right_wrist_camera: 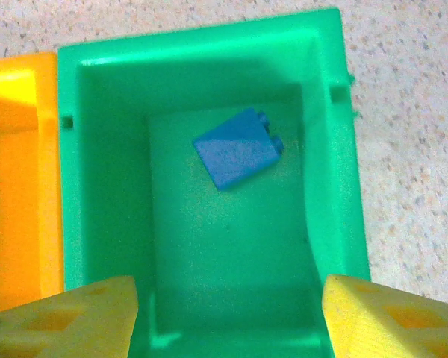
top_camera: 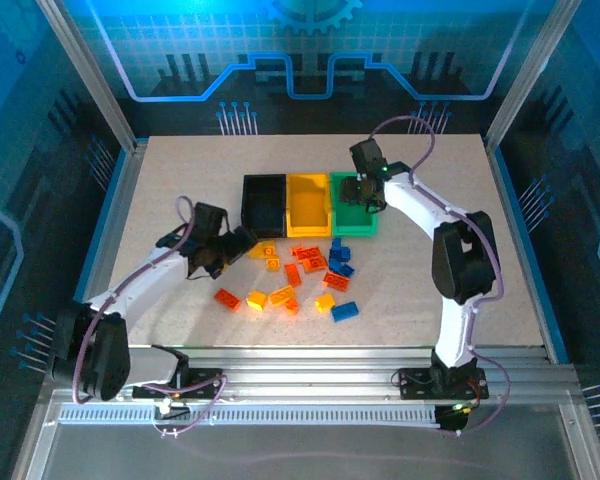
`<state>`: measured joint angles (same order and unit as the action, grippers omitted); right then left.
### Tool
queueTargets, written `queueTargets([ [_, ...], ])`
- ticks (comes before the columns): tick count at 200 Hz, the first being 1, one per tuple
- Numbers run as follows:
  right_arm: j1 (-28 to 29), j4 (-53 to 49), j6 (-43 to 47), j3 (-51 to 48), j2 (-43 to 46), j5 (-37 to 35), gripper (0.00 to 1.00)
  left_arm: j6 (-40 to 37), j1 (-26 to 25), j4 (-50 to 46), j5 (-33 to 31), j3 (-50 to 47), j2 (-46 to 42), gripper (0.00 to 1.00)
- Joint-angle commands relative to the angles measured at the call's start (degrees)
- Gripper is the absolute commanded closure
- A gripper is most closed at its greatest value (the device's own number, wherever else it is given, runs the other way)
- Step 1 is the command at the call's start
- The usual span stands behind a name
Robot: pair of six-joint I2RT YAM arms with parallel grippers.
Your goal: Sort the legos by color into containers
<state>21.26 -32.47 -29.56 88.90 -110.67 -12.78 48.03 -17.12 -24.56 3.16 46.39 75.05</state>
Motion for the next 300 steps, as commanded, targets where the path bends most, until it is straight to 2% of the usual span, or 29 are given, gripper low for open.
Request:
queueTargets([
  [1, 0.8, 2.1, -1.6, -5.0, 4.2, 1.2, 0.32, -4.7, -3.8, -5.1, -3.1, 0.5, 1.8, 0.17],
  [33, 0.8, 3.9, -2.2, -10.0, 6.2, 2.0, 0.33, -5.1, -9.0, -9.5, -3.9, -1.4, 0.7, 0.16],
  [66, 0.6, 5.3, -2.6, -12.5, 6.8, 2.6, 0.34, -6.7, -16.8, -15.3, -9.5, -1.1, -1.4, 0.22],
  [121, 0.4, 5.8, -2.9, -13.1, 7.0, 2.6, 0.35, -9.3, -22.8, -19.6, -14.3, -0.5, 2.8, 0.28],
  [148, 0.2, 5.8, -3.4, -13.3, 7.2, 2.9, 0.35, -10.0, -23.2, -19.0, -17.3, 0.2, 6.1, 0.29],
  [173, 0.2, 5.8, -3.5, -13.2, 7.6, 2.8, 0.35, -11.1, -23.2, -17.1, -18.8, 0.6, 7.8, 0.24],
  [222, -0.1, 5.5, -3.3, -13.1, 8.0, 2.4, 0.35, -12.5, -23.0, -13.9, -19.5, 2.4, 12.4, 0.24],
  [270, -0.5, 5.6, -3.1, -13.5, 8.0, 2.4, 0.36, -12.5, -22.8, -13.1, -17.5, 4.0, 13.8, 0.35],
  [300, -1.0, 6.0, -3.1, -13.7, 7.9, 2.8, 0.36, -11.4, -23.9, -15.8, -18.4, 4.4, 10.5, 0.35],
])
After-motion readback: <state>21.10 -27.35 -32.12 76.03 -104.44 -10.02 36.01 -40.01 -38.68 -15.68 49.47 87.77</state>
